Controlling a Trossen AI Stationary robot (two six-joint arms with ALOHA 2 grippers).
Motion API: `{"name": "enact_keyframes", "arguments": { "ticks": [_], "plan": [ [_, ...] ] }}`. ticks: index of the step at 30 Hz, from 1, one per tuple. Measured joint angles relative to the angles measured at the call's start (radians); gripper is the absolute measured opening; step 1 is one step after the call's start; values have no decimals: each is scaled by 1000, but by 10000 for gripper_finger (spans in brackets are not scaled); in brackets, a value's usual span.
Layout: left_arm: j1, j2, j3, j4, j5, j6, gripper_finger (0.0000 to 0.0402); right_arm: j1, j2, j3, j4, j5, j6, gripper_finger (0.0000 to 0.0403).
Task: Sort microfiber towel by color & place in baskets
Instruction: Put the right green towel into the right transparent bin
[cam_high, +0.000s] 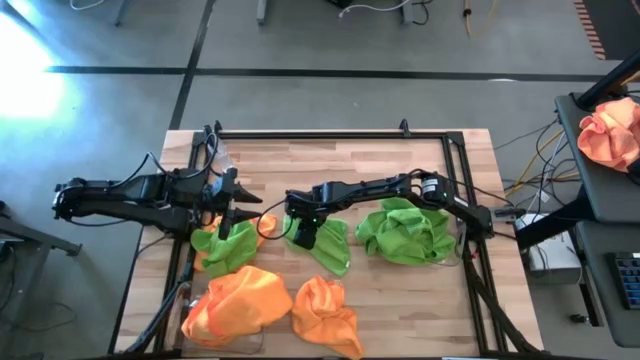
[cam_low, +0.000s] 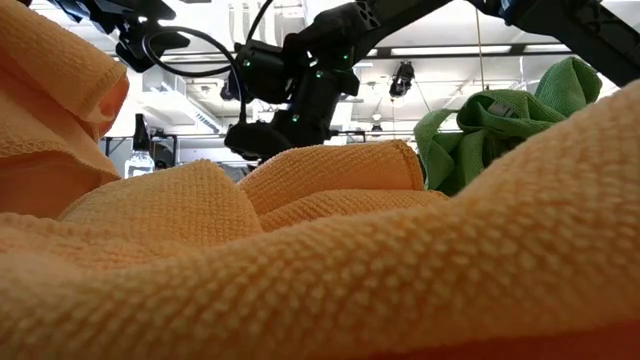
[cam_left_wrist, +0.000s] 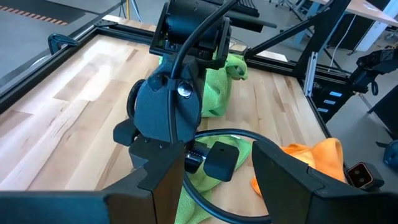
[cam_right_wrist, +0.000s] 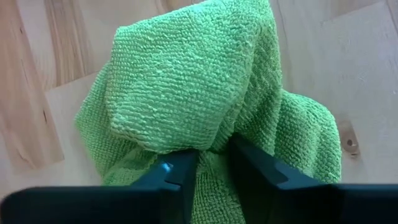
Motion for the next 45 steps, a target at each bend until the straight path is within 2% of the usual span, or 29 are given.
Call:
{"name": "enact_keyframes", "arguments": {
  "ticks": [8, 17, 26, 34, 45],
  "plan": [
    [0, -1, 0, 0, 0, 0, 174, 0, 0, 8, -10, 0, 12, 13],
    [0, -2, 0, 0, 0, -3, 174, -3, -15, 186, -172, 17, 12, 9],
    [0, -3, 0, 7, -3, -3, 174, -2, -30, 458, -489, 174, 8, 9],
    [0, -8, 0, -6, 4, 0, 174, -3, -133, 443, -625, 199, 91, 9],
    [0, -8, 0, -10, 2, 8, 174, 0, -254, 443, -811, 302, 238, 9]
  ]
}}
